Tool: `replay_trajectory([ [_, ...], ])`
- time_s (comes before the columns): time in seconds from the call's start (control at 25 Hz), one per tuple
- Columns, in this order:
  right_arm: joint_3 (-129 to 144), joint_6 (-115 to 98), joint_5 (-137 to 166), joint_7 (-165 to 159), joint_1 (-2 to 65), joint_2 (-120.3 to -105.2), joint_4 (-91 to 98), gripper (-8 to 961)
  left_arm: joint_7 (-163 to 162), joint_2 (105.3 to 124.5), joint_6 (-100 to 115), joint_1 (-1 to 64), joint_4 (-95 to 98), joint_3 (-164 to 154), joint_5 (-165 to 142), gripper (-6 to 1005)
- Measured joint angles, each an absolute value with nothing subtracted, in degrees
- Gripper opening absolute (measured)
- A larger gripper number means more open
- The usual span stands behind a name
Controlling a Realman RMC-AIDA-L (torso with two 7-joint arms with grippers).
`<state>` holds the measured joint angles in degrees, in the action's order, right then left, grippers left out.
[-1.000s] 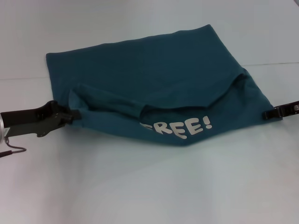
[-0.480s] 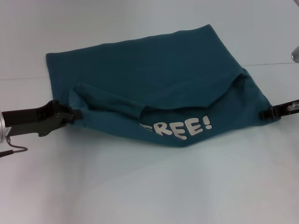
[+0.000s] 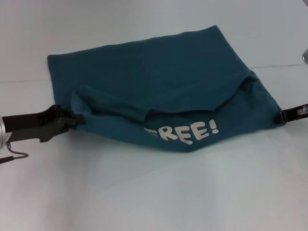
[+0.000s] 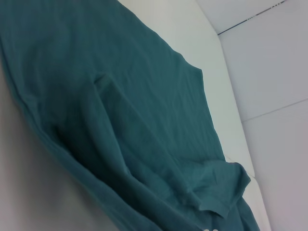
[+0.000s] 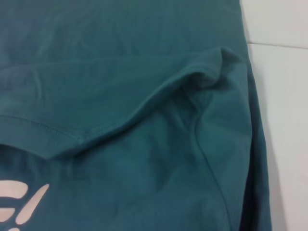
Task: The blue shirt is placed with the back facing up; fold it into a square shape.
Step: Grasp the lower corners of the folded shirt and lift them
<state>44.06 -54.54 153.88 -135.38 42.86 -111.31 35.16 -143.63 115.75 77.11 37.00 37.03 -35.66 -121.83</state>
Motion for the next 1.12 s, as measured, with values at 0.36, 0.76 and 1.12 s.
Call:
replay_trajectory([
  [0.36,39.7,-69.4,153.8,-135.9,42.0,-111.07,44.0,44,-144.0,114.5,82.3,37.2,38.2,-35.9,-125.6,37],
  [0.76,40.3,-98.8,156.7,-141.2,40.0,-112.69,56.3,52,-146.9,113.6,98.4,34.4,47.5,-35.4,-134.2,38],
  [1.12,40.5,-113.1,156.4,-139.9,36.5,-115.23,59.5,62,-146.9,114.18,109.3,31.0,52.1,-35.3,-140.2,38],
])
